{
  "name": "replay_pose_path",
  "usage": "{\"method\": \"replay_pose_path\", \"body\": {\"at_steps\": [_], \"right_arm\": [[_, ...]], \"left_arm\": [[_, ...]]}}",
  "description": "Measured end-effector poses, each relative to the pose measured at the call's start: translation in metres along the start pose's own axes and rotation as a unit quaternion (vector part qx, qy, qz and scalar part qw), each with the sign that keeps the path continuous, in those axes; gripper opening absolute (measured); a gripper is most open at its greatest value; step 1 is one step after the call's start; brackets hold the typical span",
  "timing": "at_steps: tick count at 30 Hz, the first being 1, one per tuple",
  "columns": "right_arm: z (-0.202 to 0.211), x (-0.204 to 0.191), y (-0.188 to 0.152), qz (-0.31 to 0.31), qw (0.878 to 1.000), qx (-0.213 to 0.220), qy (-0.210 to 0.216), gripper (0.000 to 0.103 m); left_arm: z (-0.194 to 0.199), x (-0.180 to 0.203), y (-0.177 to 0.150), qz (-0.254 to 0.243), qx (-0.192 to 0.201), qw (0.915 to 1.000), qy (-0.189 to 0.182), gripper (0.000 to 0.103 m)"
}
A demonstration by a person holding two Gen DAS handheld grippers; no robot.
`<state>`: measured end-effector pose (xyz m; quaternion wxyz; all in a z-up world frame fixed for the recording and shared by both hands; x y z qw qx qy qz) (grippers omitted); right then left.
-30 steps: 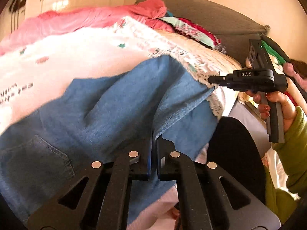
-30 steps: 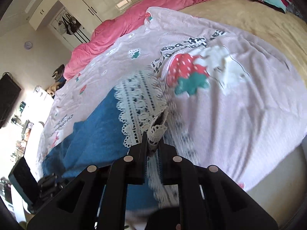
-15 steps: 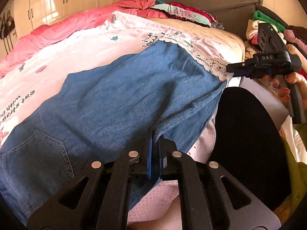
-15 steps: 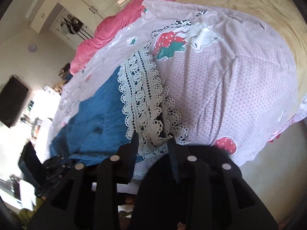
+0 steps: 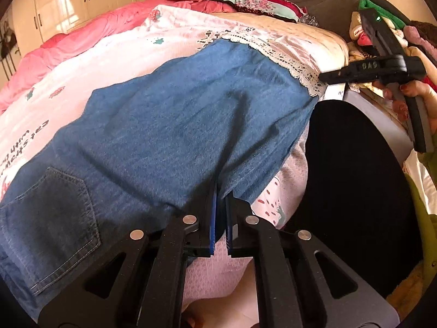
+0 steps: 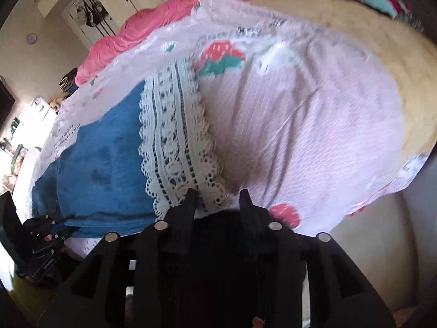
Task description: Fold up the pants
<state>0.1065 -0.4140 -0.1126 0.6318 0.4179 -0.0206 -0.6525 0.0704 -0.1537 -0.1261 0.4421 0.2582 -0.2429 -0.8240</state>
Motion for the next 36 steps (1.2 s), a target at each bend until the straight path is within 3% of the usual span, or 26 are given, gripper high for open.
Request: {"method": "replay_pose_path", "body": {"at_steps": [3, 4, 7, 10, 12, 15, 18, 20, 22, 26, 27, 30, 33, 36], "right_arm": [[0.015, -0.022, 0.014, 0.037, 0.999, 0.032, 0.009, 0.037], [0.015, -0.033, 0.016, 0.054, 0.998, 0.033, 0.016, 0.042], [-0.005, -0.071, 0.016, 0.108, 0.993, 0.009, 0.044, 0.046], [-0.033, -0.104, 0.01, 0.153, 0.986, -0.024, 0.06, 0.046], [-0.055, -0.124, 0.006, 0.184, 0.979, -0.048, 0.069, 0.046], [-0.081, -0.139, -0.001, 0.199, 0.974, -0.078, 0.078, 0.05], [-0.103, -0.135, -0.011, 0.199, 0.973, -0.106, 0.054, 0.051], [-0.107, -0.13, -0.015, 0.186, 0.975, -0.107, 0.05, 0.051], [-0.105, -0.13, -0.016, 0.178, 0.977, -0.101, 0.059, 0.055], [-0.102, -0.126, -0.018, 0.17, 0.978, -0.102, 0.064, 0.055], [-0.101, -0.125, -0.018, 0.167, 0.978, -0.101, 0.066, 0.055], [-0.103, -0.122, -0.018, 0.163, 0.979, -0.102, 0.069, 0.056], [-0.101, -0.122, -0.02, 0.166, 0.978, -0.107, 0.066, 0.056], [-0.1, -0.125, -0.025, 0.171, 0.976, -0.115, 0.067, 0.063]], "left_arm": [[0.009, -0.002, -0.003, 0.012, 0.0, 0.9999, -0.011, 0.014], [0.013, -0.004, -0.004, 0.02, -0.001, 0.9997, -0.013, 0.022], [0.03, -0.017, -0.003, 0.054, 0.011, 0.9983, -0.02, 0.029], [0.048, -0.05, -0.003, 0.097, 0.024, 0.9949, 0.01, 0.042], [0.06, -0.089, -0.009, 0.138, 0.028, 0.9882, 0.061, 0.054], [0.071, -0.153, -0.03, 0.212, 0.007, 0.9678, 0.135, 0.056], [0.075, -0.206, -0.055, 0.279, -0.021, 0.9409, 0.191, 0.062], [0.074, -0.226, -0.069, 0.315, -0.035, 0.9259, 0.205, 0.069], [0.069, -0.234, -0.075, 0.34, -0.042, 0.918, 0.199, 0.078], [0.047, -0.228, -0.079, 0.352, -0.069, 0.9165, 0.176, 0.079], [0.042, -0.223, -0.078, 0.351, -0.072, 0.9182, 0.169, 0.073], [0.035, -0.225, -0.077, 0.352, -0.068, 0.9167, 0.177, 0.034], [0.042, -0.236, -0.072, 0.36, -0.056, 0.9167, 0.163, 0.033], [0.062, -0.253, -0.073, 0.349, -0.044, 0.9148, 0.199, 0.034]]}}
Point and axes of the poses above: each gripper's, at about its wrist camera, not at the fingertips, and z roughly against the way its jaws point, x to its right, y to its top, the point moved 10 cm from there along -z, roughly the way its jaws point, and after that the axes turned 15 degrees about y, right-handed, at the moved point
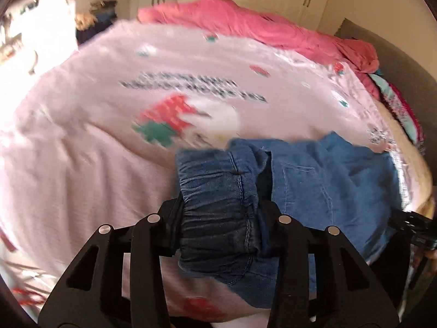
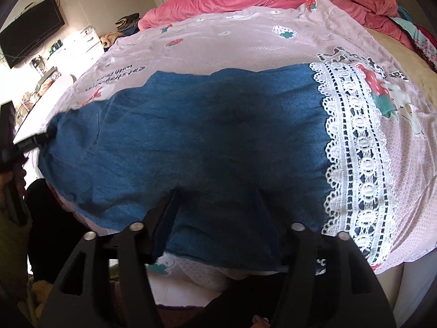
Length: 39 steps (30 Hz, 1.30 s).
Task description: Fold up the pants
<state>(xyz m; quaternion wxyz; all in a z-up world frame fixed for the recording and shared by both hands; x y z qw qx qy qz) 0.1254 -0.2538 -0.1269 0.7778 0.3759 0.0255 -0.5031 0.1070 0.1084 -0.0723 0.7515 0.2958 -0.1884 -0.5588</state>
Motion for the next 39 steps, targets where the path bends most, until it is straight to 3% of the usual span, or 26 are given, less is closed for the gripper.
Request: {"method": "replay_pose_path", "body": {"at_steps": [5, 8, 10, 13, 18, 22, 26, 28, 30, 32, 34, 37, 39], "right_arm": [[-0.007, -0.003, -0.005, 0.017, 1.0, -0.007, -0.012, 0.069], [-0.008, -0.004, -0.005, 0.024, 1.0, -0.009, -0.013, 0.07], [-0.005, -0.004, -0.005, 0.019, 1.0, -0.007, -0.008, 0.069], [0.011, -0.011, 0.0, -0.007, 0.999, 0.025, 0.029, 0.069], [0.029, -0.017, 0.015, 0.005, 0.998, 0.059, 0.03, 0.069], [0.024, -0.003, 0.011, -0.012, 0.999, 0.05, 0.013, 0.069], [0.014, 0.023, -0.006, -0.051, 0.998, 0.02, -0.013, 0.069], [0.014, 0.029, -0.011, -0.068, 0.997, 0.024, 0.003, 0.069], [0.012, 0.029, -0.012, -0.064, 0.998, 0.023, 0.003, 0.069], [0.009, 0.027, -0.013, -0.054, 0.998, 0.02, -0.005, 0.07], [0.008, 0.024, -0.011, -0.051, 0.998, 0.023, 0.003, 0.077], [0.016, 0.02, -0.005, -0.044, 0.998, 0.039, 0.004, 0.077], [0.025, 0.017, 0.002, -0.038, 0.997, 0.06, 0.006, 0.077]], "left_arm": [[-0.03, -0.009, -0.023, 0.003, -0.057, 0.9984, -0.003, 0.039], [-0.029, -0.014, -0.02, 0.012, -0.055, 0.9984, 0.004, 0.051], [-0.023, -0.017, -0.018, 0.021, -0.048, 0.9986, 0.0, 0.052], [0.014, -0.015, -0.009, 0.015, 0.003, 0.9998, 0.013, 0.052], [0.055, 0.04, 0.003, -0.04, 0.052, 0.9973, -0.035, 0.055], [0.047, 0.121, -0.013, -0.11, 0.031, 0.9884, -0.1, 0.057], [0.026, 0.165, -0.04, -0.171, 0.009, 0.9795, -0.105, 0.062], [0.006, 0.165, -0.054, -0.187, -0.009, 0.9787, -0.083, 0.065], [-0.011, 0.159, -0.063, -0.187, -0.024, 0.979, -0.078, 0.065], [-0.014, 0.155, -0.062, -0.167, -0.022, 0.9803, -0.103, 0.065], [-0.01, 0.153, -0.059, -0.158, -0.026, 0.9811, -0.108, 0.065], [-0.002, 0.152, -0.051, -0.138, -0.042, 0.9819, -0.122, 0.065], [0.01, 0.156, -0.037, -0.126, -0.03, 0.981, -0.144, 0.066]]}}
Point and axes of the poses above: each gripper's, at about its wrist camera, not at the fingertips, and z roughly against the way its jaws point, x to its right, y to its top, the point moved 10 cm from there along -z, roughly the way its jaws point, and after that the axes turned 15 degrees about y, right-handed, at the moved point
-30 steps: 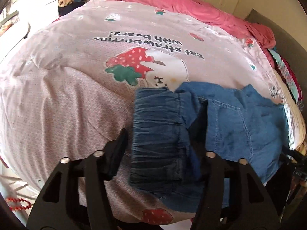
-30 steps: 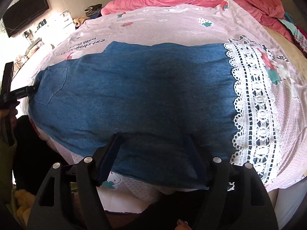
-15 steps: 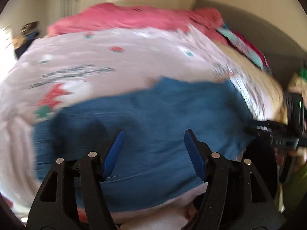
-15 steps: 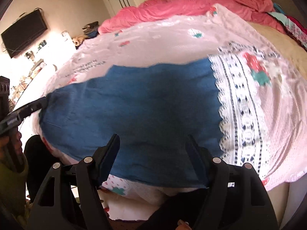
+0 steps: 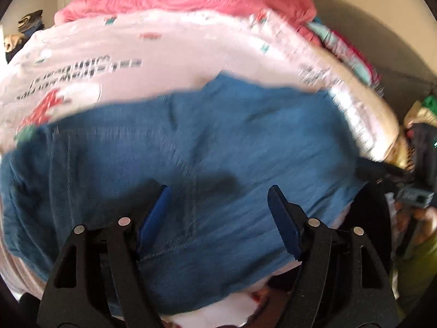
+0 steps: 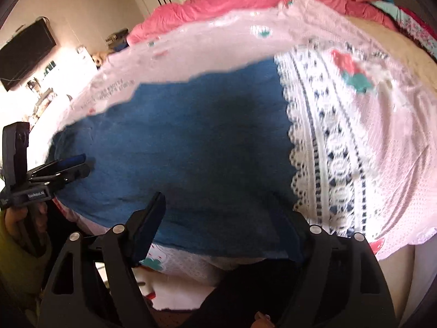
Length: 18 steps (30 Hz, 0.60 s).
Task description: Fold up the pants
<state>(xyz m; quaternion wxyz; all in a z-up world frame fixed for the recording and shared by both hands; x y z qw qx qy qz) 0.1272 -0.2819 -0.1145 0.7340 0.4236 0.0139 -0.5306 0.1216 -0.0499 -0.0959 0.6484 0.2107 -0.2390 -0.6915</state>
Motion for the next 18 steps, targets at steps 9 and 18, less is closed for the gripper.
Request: {"method": "replay_pose_path", "body": {"at_steps": [9, 18], "right_arm": [[-0.011, -0.008, 0.031, 0.042, 0.999, 0.009, -0.02, 0.077], [-0.037, -0.001, 0.028, 0.043, 0.998, -0.016, -0.038, 0.077]], "left_arm": [[-0.016, 0.015, 0.083, -0.014, 0.01, 0.9993, -0.034, 0.068], [-0.1, 0.016, 0.117, -0.034, -0.075, 0.9939, -0.073, 0.052]]}}
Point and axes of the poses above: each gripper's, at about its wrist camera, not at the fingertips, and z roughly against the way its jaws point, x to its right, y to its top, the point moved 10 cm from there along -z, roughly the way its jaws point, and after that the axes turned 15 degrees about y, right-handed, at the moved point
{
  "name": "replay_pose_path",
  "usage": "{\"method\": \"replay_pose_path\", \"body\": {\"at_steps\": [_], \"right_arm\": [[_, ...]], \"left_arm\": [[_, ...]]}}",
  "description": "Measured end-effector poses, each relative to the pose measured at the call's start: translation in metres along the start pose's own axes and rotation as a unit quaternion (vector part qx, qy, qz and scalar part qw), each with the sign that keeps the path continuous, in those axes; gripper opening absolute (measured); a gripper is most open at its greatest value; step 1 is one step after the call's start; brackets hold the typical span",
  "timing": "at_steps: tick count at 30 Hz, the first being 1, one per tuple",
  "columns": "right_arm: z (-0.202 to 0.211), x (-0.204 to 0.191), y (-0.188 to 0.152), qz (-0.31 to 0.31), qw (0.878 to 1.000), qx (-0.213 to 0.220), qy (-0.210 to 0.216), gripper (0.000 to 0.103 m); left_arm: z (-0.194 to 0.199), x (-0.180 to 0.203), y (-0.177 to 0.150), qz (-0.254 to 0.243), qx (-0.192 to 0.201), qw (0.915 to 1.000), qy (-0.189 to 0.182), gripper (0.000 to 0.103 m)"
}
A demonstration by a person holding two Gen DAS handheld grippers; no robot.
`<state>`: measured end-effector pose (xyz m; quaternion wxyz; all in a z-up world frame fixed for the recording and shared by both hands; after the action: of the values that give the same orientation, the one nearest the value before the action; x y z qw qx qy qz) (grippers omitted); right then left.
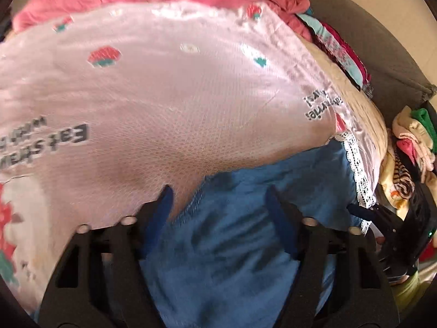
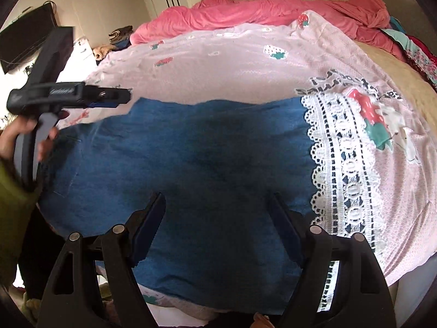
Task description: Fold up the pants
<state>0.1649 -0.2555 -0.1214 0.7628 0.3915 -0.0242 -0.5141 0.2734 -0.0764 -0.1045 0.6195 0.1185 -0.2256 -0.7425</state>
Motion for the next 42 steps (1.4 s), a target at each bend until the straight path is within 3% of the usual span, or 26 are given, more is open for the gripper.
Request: {"method": "replay_pose_path", "body": {"at_steps": [3, 5, 6, 7, 8, 13, 16, 20, 22, 25, 27, 28, 32, 37, 38, 40, 42], "right_arm": [[-0.004, 0.003, -0.004, 0.001, 1.0, 0.0, -0.004, 0.077], [-0.005, 0.003, -0.004, 0.008, 1.0, -0.002, -0.01, 0.077], [-0.007, 0.003, -0.005, 0.013, 1.0, -0.004, -0.014, 0.077], [-0.007, 0.003, -0.005, 0.014, 1.0, -0.005, -0.016, 0.077], [-0.008, 0.004, -0.005, 0.014, 1.0, -0.006, -0.017, 0.077], [-0.01, 0.005, -0.006, 0.013, 1.0, -0.005, -0.017, 0.077], [-0.011, 0.006, -0.006, 0.01, 1.0, -0.006, -0.016, 0.077], [-0.011, 0.006, -0.007, 0.008, 1.0, -0.007, -0.014, 0.079], [-0.011, 0.006, -0.007, 0.008, 1.0, -0.005, -0.014, 0.079], [-0.01, 0.006, -0.008, 0.007, 1.0, -0.004, -0.012, 0.079], [-0.007, 0.005, -0.007, 0.004, 1.0, -0.003, -0.006, 0.079], [-0.002, 0.004, -0.006, -0.004, 1.0, -0.001, 0.005, 0.079], [0.033, 0.005, 0.011, -0.041, 0.996, 0.047, 0.062, 0.079], [0.071, 0.058, 0.055, -0.062, 0.994, 0.086, 0.011, 0.079], [0.072, 0.067, 0.063, -0.064, 0.994, 0.087, 0.011, 0.077], [0.067, 0.089, 0.076, -0.08, 0.994, 0.077, 0.007, 0.065], [0.057, 0.11, 0.081, -0.099, 0.993, 0.062, 0.01, 0.057]], "left_arm": [[-0.021, 0.001, -0.007, 0.005, -0.028, 0.9993, -0.025, 0.038], [-0.024, 0.003, -0.009, 0.007, -0.021, 0.9991, -0.037, 0.038], [-0.024, 0.006, -0.01, 0.01, -0.017, 0.9986, -0.049, 0.03], [-0.022, 0.01, -0.011, 0.013, -0.017, 0.9974, -0.069, 0.014], [-0.021, 0.017, -0.013, 0.012, -0.015, 0.9958, -0.09, 0.007], [-0.005, 0.017, -0.002, 0.021, 0.024, 0.9945, -0.1, 0.001], [0.014, 0.006, 0.017, -0.007, 0.092, 0.9954, -0.024, 0.001], [-0.017, 0.008, 0.008, -0.036, 0.068, 0.9967, 0.025, 0.001], [-0.033, 0.008, 0.0, -0.034, 0.051, 0.9977, 0.028, 0.002], [-0.03, 0.001, 0.002, -0.024, 0.057, 0.9977, 0.028, 0.005], [-0.02, -0.005, 0.003, -0.01, 0.068, 0.9971, 0.032, 0.015], [-0.012, -0.01, 0.003, -0.001, 0.074, 0.9967, 0.033, 0.022], [0.03, -0.021, 0.008, 0.025, 0.111, 0.9933, 0.018, 0.028], [0.063, 0.0, -0.012, 0.016, 0.126, 0.9919, -0.003, 0.039], [0.063, 0.01, -0.021, 0.007, 0.121, 0.9926, -0.008, 0.04], [0.055, 0.024, -0.034, -0.008, 0.11, 0.9939, -0.008, 0.041], [0.041, 0.031, -0.05, -0.023, 0.093, 0.9953, 0.013, 0.041]]}}
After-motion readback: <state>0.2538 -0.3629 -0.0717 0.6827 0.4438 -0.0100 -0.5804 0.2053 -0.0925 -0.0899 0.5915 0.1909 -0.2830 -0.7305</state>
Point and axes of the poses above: each gripper's, at about its wrist camera, not at the fingertips, and z roughly against the way its jaws point, x to its right, y to its top, the point moved 10 cm from there along -z, roughly the way its jaws point, and after that the axes turned 15 degrees about y, right-handed, at the moved point
